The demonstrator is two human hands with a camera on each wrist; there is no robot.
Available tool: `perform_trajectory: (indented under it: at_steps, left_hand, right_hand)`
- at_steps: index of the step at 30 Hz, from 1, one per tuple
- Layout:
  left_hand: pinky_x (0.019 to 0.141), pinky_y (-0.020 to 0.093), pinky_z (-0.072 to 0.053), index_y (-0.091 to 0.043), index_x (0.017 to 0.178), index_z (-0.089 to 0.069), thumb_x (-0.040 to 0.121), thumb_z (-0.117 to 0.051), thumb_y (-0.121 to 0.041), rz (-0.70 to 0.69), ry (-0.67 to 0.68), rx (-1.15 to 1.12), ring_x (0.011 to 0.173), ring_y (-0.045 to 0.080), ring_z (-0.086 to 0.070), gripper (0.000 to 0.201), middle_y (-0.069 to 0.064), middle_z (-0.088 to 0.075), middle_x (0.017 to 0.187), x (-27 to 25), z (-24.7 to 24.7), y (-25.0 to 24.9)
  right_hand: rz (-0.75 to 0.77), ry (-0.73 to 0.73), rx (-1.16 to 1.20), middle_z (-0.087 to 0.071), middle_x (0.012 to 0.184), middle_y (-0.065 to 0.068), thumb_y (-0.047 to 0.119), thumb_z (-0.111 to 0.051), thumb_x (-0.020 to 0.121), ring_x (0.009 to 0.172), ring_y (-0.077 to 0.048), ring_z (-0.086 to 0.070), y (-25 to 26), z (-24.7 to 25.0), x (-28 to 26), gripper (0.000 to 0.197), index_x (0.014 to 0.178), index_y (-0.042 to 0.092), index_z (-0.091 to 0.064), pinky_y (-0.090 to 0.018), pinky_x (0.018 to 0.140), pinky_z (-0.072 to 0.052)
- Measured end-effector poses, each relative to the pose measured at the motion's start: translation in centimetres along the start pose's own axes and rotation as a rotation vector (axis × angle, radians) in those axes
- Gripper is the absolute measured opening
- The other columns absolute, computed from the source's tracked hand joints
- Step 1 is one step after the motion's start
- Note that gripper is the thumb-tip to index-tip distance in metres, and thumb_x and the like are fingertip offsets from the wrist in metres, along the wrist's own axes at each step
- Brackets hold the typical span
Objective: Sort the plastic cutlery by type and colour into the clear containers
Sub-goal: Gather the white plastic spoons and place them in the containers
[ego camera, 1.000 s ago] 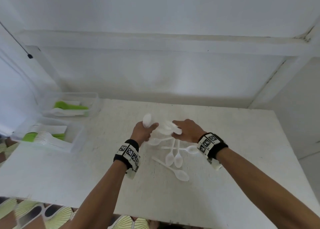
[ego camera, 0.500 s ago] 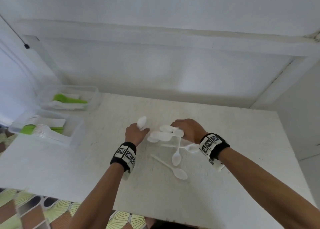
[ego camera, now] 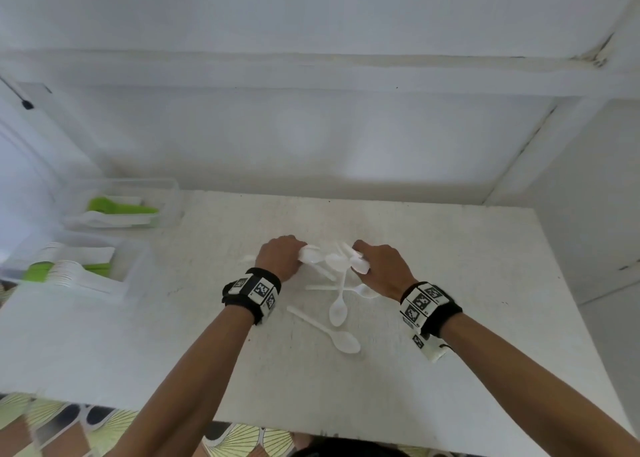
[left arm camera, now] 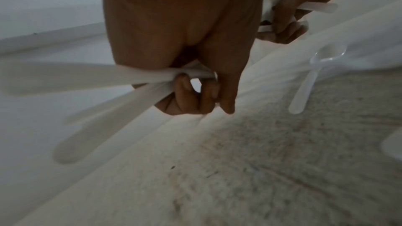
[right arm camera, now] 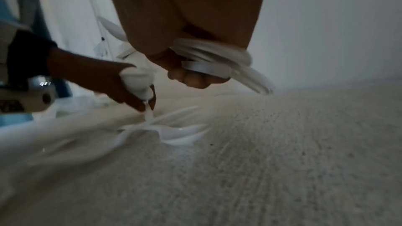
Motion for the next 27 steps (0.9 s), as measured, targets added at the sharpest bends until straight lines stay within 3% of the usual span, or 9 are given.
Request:
perform_trajectory:
  at_steps: [3,5,7,13,17,20,22,24,27]
  left_hand:
    - [0.077,0.033,-0.047,-0.028,0.124,-0.064,0.092,-0.059,-0.026,0.010,-0.018,0.042,0.099,0.026,-0.065,0.033,0.003,-0.069,0.108,-0.6,0.8,1.7]
    - [0.077,0.035,-0.048,-0.025,0.122,-0.064,0.090,-0.061,-0.027,0.044,-0.026,-0.007,0.098,0.028,-0.065,0.032,0.006,-0.069,0.105,-1.1,1.1,3.1]
    - [0.073,0.035,-0.048,-0.018,0.113,-0.064,0.087,-0.064,-0.032,0.104,-0.064,-0.113,0.094,0.031,-0.065,0.029,0.008,-0.069,0.099,-1.7,1.2,4.6]
    - [0.065,0.031,-0.046,-0.010,0.083,-0.067,0.085,-0.074,-0.040,0.197,-0.158,-0.478,0.076,0.025,-0.063,0.030,0.006,-0.068,0.078,-2.7,0.6,6.5]
    - [0.072,0.038,-0.055,-0.010,0.103,-0.070,0.088,-0.074,-0.040,0.129,-0.136,-0.552,0.084,0.027,-0.068,0.034,0.008,-0.073,0.090,-2.7,-0.7,5.6]
    - [0.064,0.039,-0.052,-0.011,0.106,-0.055,0.086,-0.075,-0.045,0.091,-0.094,-0.567,0.074,0.026,-0.065,0.045,0.006,-0.068,0.086,-3.0,-1.5,4.7]
    - [0.058,0.034,-0.045,-0.013,0.111,-0.048,0.088,-0.074,-0.041,0.060,-0.083,-0.574,0.071,0.025,-0.062,0.045,0.004,-0.065,0.086,-3.2,-1.9,4.1]
    - [0.063,0.032,-0.044,-0.015,0.120,-0.054,0.092,-0.068,-0.035,0.029,-0.060,-0.515,0.078,0.025,-0.064,0.037,0.003,-0.067,0.091,-3.4,-2.0,3.3]
    - [0.077,0.030,-0.048,-0.022,0.119,-0.069,0.090,-0.067,-0.024,-0.021,0.055,-0.413,0.096,0.026,-0.067,0.030,0.003,-0.070,0.101,-4.1,-2.4,1.6]
  right_hand:
    - [0.121,0.143,-0.047,-0.058,0.062,0.004,0.030,-0.068,0.085,0.053,-0.020,-0.054,0.7,-1.2,-0.1,0.017,0.096,0.022,-0.058,-0.033,0.051,-0.046]
    - [0.216,0.301,-0.197,-0.066,0.070,0.001,0.033,-0.069,0.084,0.061,-0.021,-0.058,1.3,-2.8,-0.3,0.029,0.112,0.028,-0.062,-0.033,0.055,-0.046]
    - [0.274,0.408,-0.352,-0.070,0.079,-0.002,0.029,-0.068,0.085,0.069,-0.022,-0.060,1.7,-4.0,-0.3,0.039,0.123,0.033,-0.062,-0.030,0.059,-0.038]
    - [0.320,0.484,-0.460,-0.071,0.088,-0.001,0.019,-0.064,0.087,0.081,-0.024,-0.065,2.6,-4.9,1.2,0.014,0.100,0.021,-0.067,-0.030,0.062,-0.035]
    - [0.345,0.424,-0.432,-0.069,0.094,0.000,0.012,-0.058,0.090,0.079,-0.023,-0.062,3.0,-3.8,1.5,0.021,0.107,0.019,-0.068,-0.028,0.062,-0.032]
    - [0.328,0.309,-0.383,-0.062,0.101,0.001,0.017,-0.067,0.087,0.063,-0.019,-0.048,2.5,-2.1,1.6,0.028,0.115,0.018,-0.067,-0.024,0.054,-0.026]
    - [0.285,0.224,-0.363,-0.059,0.111,-0.001,0.018,-0.076,0.082,0.058,-0.019,-0.047,1.5,-1.3,1.6,0.036,0.117,0.014,-0.065,-0.026,0.054,-0.032]
    - [0.228,0.146,-0.319,-0.058,0.114,-0.003,0.016,-0.076,0.082,0.058,-0.023,-0.054,0.4,-0.4,1.5,0.037,0.116,0.010,-0.062,-0.028,0.054,-0.036]
    - [0.054,0.057,-0.300,-0.068,0.101,-0.006,0.020,-0.065,0.091,0.072,-0.028,-0.062,-1.1,1.3,1.4,0.030,0.118,0.010,-0.057,-0.029,0.060,-0.035]
Point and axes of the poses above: each hand's wrist, its own x-axis towards the middle knuckle, its own z-axis out of the back of the hand, y = z × x, the point moved 8 cm from there along x, towards the middle knuckle
